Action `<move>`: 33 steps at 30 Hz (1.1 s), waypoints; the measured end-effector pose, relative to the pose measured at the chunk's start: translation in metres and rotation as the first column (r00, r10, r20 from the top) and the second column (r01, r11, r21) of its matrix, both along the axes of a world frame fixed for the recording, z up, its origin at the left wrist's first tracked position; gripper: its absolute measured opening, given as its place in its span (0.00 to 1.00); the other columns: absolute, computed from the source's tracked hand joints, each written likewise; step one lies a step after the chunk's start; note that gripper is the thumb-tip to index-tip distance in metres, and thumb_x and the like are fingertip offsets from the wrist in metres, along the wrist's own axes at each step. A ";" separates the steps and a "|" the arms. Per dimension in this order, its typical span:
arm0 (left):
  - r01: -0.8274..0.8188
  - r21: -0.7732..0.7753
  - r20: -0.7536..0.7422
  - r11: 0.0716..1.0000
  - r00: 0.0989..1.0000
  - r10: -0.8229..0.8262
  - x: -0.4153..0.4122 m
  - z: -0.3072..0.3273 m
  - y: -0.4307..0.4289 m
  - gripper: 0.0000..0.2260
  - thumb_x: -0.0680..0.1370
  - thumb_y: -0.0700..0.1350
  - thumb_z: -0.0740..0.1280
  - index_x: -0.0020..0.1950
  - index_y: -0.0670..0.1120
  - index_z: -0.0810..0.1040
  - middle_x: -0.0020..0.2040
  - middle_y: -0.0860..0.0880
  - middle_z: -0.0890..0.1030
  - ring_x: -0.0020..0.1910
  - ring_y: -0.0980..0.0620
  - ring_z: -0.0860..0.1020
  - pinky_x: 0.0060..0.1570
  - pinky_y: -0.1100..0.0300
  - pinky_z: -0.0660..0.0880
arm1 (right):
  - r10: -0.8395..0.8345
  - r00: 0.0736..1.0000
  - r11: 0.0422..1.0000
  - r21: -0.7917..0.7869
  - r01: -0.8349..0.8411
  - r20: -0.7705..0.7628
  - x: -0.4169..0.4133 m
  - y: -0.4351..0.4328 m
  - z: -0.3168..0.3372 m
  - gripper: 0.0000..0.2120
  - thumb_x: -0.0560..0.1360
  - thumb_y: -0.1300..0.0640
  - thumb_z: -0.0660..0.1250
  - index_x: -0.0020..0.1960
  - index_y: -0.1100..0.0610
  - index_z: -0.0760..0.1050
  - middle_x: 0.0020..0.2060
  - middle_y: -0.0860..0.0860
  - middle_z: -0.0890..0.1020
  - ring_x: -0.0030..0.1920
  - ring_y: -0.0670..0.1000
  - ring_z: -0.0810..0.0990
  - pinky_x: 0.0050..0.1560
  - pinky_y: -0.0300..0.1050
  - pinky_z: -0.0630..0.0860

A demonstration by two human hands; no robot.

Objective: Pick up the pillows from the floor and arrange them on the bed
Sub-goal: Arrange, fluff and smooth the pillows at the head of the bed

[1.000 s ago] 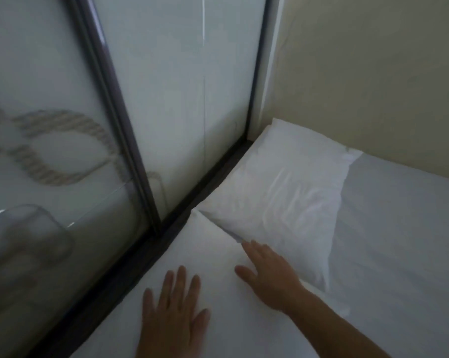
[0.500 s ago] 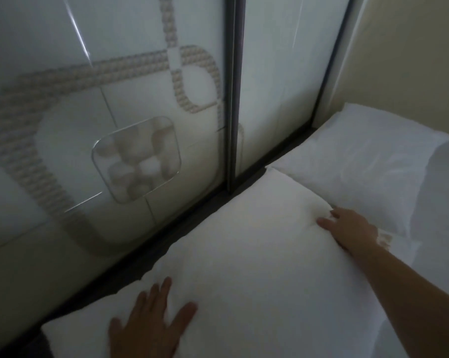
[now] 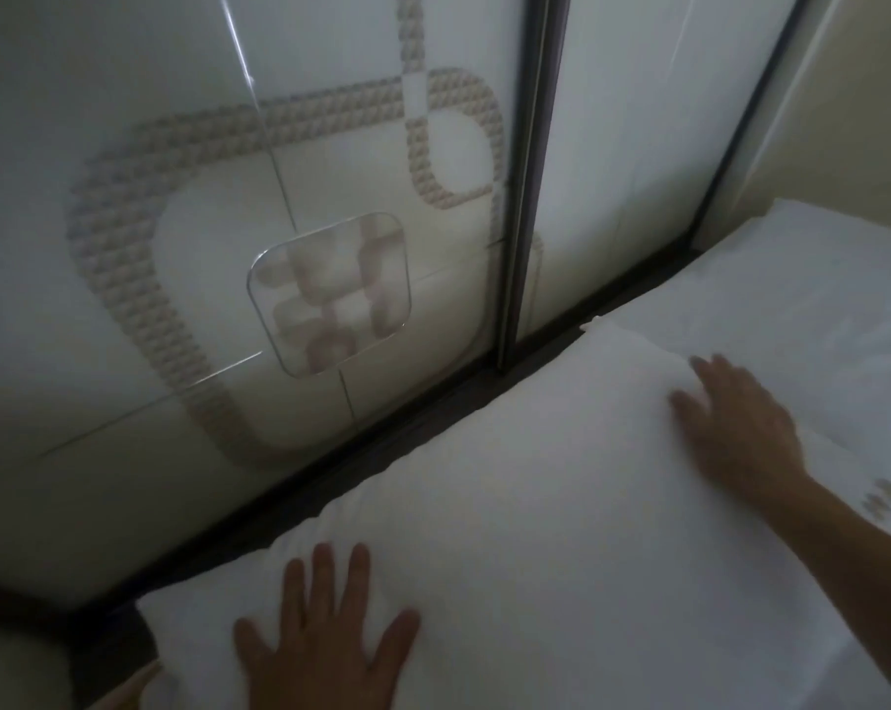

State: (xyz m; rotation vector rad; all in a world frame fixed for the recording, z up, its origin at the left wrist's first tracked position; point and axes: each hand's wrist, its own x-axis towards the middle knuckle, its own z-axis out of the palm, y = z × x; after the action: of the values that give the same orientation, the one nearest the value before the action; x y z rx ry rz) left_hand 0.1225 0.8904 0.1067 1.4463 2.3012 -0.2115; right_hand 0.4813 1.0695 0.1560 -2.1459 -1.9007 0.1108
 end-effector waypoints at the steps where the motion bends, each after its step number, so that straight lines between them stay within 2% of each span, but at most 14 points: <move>1: -0.036 0.025 0.013 0.999 0.999 0.036 0.000 0.000 0.002 0.49 0.51 0.77 0.23 0.72 0.66 0.32 0.80 0.56 0.39 0.78 0.50 0.41 0.71 0.32 0.45 | 0.206 0.979 0.979 0.003 -0.206 0.015 -0.020 -0.009 0.009 0.28 0.78 0.39 0.50 0.76 0.45 0.52 0.77 0.50 0.53 0.76 0.55 0.54 0.72 0.55 0.54; 4: 0.077 0.128 -0.001 0.989 0.997 -0.077 0.024 0.018 0.009 0.46 0.60 0.79 0.34 0.76 0.64 0.46 0.81 0.48 0.51 0.78 0.42 0.51 0.68 0.28 0.53 | 0.752 0.649 0.658 -0.075 -0.749 0.117 -0.103 -0.063 -0.012 0.32 0.75 0.31 0.44 0.76 0.39 0.43 0.77 0.47 0.46 0.77 0.55 0.46 0.72 0.60 0.44; 6: 0.226 0.175 -0.056 0.958 0.974 -0.219 0.040 0.016 0.002 0.40 0.66 0.76 0.48 0.72 0.57 0.69 0.73 0.44 0.71 0.69 0.37 0.71 0.55 0.24 0.66 | 0.863 0.479 0.505 -0.222 -0.834 0.163 -0.127 -0.080 -0.037 0.32 0.75 0.30 0.43 0.76 0.39 0.44 0.77 0.46 0.48 0.77 0.52 0.43 0.72 0.59 0.39; 9: 0.152 0.128 0.027 0.980 0.987 -0.156 0.022 -0.003 -0.023 0.41 0.64 0.78 0.48 0.71 0.59 0.70 0.71 0.43 0.73 0.66 0.37 0.74 0.53 0.24 0.68 | 0.663 0.720 0.747 -0.249 -0.617 0.206 -0.077 -0.038 -0.041 0.31 0.73 0.31 0.35 0.74 0.38 0.40 0.77 0.42 0.43 0.76 0.47 0.38 0.74 0.52 0.38; 12: -0.104 0.054 0.006 0.993 0.995 0.104 -0.011 -0.023 -0.045 0.46 0.55 0.83 0.37 0.64 0.66 0.20 0.80 0.46 0.36 0.78 0.43 0.43 0.69 0.29 0.50 | 0.260 0.930 0.935 -0.308 -0.175 0.261 -0.005 -0.009 -0.024 0.38 0.69 0.30 0.32 0.76 0.41 0.42 0.77 0.44 0.44 0.77 0.49 0.43 0.75 0.58 0.45; 14: -0.190 -0.034 0.001 0.981 0.982 0.190 -0.020 -0.026 -0.050 0.50 0.55 0.84 0.41 0.61 0.61 0.15 0.77 0.45 0.28 0.77 0.42 0.35 0.71 0.31 0.47 | 0.117 0.965 0.947 -0.319 -0.037 0.235 0.001 -0.012 -0.015 0.42 0.66 0.27 0.30 0.77 0.43 0.41 0.78 0.47 0.44 0.77 0.51 0.44 0.74 0.61 0.48; 18: -0.095 0.070 -0.003 0.993 0.995 0.095 -0.017 -0.003 -0.057 0.54 0.53 0.82 0.34 0.74 0.59 0.31 0.78 0.41 0.35 0.78 0.38 0.44 0.71 0.31 0.47 | 0.118 0.982 0.985 -0.146 -0.097 0.145 -0.028 -0.050 -0.025 0.40 0.68 0.25 0.32 0.76 0.41 0.39 0.77 0.47 0.42 0.77 0.53 0.43 0.72 0.61 0.47; 20: 0.118 0.169 -0.060 0.979 0.992 -0.109 -0.006 0.000 -0.067 0.52 0.59 0.82 0.42 0.77 0.55 0.57 0.77 0.37 0.58 0.73 0.33 0.64 0.65 0.29 0.56 | 0.188 0.963 0.968 -0.202 -0.148 0.193 -0.035 -0.076 -0.048 0.39 0.68 0.25 0.30 0.75 0.39 0.39 0.77 0.46 0.41 0.77 0.51 0.41 0.73 0.62 0.46; 22: 0.290 0.271 -0.059 0.918 0.957 -0.285 0.009 -0.003 -0.078 0.47 0.59 0.80 0.56 0.70 0.53 0.70 0.69 0.38 0.73 0.64 0.32 0.75 0.60 0.29 0.62 | 0.144 0.970 0.971 -0.219 -0.100 0.195 -0.032 -0.084 -0.063 0.39 0.66 0.26 0.30 0.75 0.39 0.40 0.77 0.45 0.41 0.77 0.50 0.40 0.73 0.61 0.44; 25: 0.341 0.272 -0.113 0.900 0.940 -0.322 0.013 -0.020 -0.084 0.48 0.54 0.80 0.61 0.67 0.55 0.69 0.66 0.40 0.76 0.62 0.35 0.77 0.56 0.29 0.67 | 0.144 0.976 0.974 -0.198 -0.110 0.165 -0.035 -0.072 -0.058 0.40 0.66 0.25 0.30 0.75 0.38 0.40 0.77 0.44 0.41 0.76 0.50 0.39 0.73 0.60 0.42; 27: 0.361 0.352 -0.145 0.864 0.933 -0.331 0.003 -0.023 -0.083 0.45 0.59 0.80 0.58 0.69 0.57 0.66 0.69 0.41 0.73 0.74 0.39 0.64 0.58 0.30 0.65 | 0.103 0.983 0.986 -0.148 -0.080 0.151 -0.034 -0.073 -0.053 0.40 0.66 0.24 0.31 0.75 0.38 0.39 0.76 0.43 0.39 0.76 0.50 0.39 0.73 0.59 0.40; 29: 0.394 0.387 -0.301 0.833 0.908 -0.290 -0.005 -0.026 -0.079 0.42 0.65 0.63 0.74 0.74 0.57 0.59 0.74 0.36 0.63 0.78 0.37 0.44 0.54 0.35 0.75 | 0.042 0.992 0.988 -0.155 -0.023 0.117 -0.032 -0.080 -0.055 0.40 0.66 0.24 0.31 0.75 0.39 0.40 0.77 0.44 0.40 0.77 0.50 0.40 0.73 0.59 0.41; 31: 0.462 0.396 -0.369 0.793 0.871 -0.323 -0.006 -0.030 -0.077 0.46 0.64 0.48 0.80 0.76 0.53 0.58 0.73 0.31 0.65 0.74 0.26 0.48 0.47 0.42 0.81 | 0.035 0.994 0.977 -0.215 -0.013 0.101 -0.036 -0.085 -0.055 0.41 0.66 0.24 0.32 0.76 0.40 0.41 0.77 0.46 0.42 0.77 0.51 0.41 0.74 0.59 0.41; 33: 0.367 0.392 -0.179 0.843 0.930 -0.322 0.001 -0.023 -0.080 0.37 0.67 0.73 0.61 0.70 0.55 0.66 0.66 0.36 0.76 0.70 0.29 0.65 0.52 0.29 0.72 | 0.037 0.993 0.968 -0.251 -0.008 0.112 -0.041 -0.086 -0.046 0.39 0.69 0.26 0.35 0.76 0.42 0.42 0.78 0.47 0.43 0.77 0.52 0.41 0.73 0.60 0.42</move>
State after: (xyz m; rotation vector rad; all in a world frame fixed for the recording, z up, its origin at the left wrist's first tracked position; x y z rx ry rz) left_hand 0.1235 0.8103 0.0836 2.1173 2.2384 0.1230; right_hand 0.4403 0.9837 0.1096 -2.3387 -2.0745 0.2482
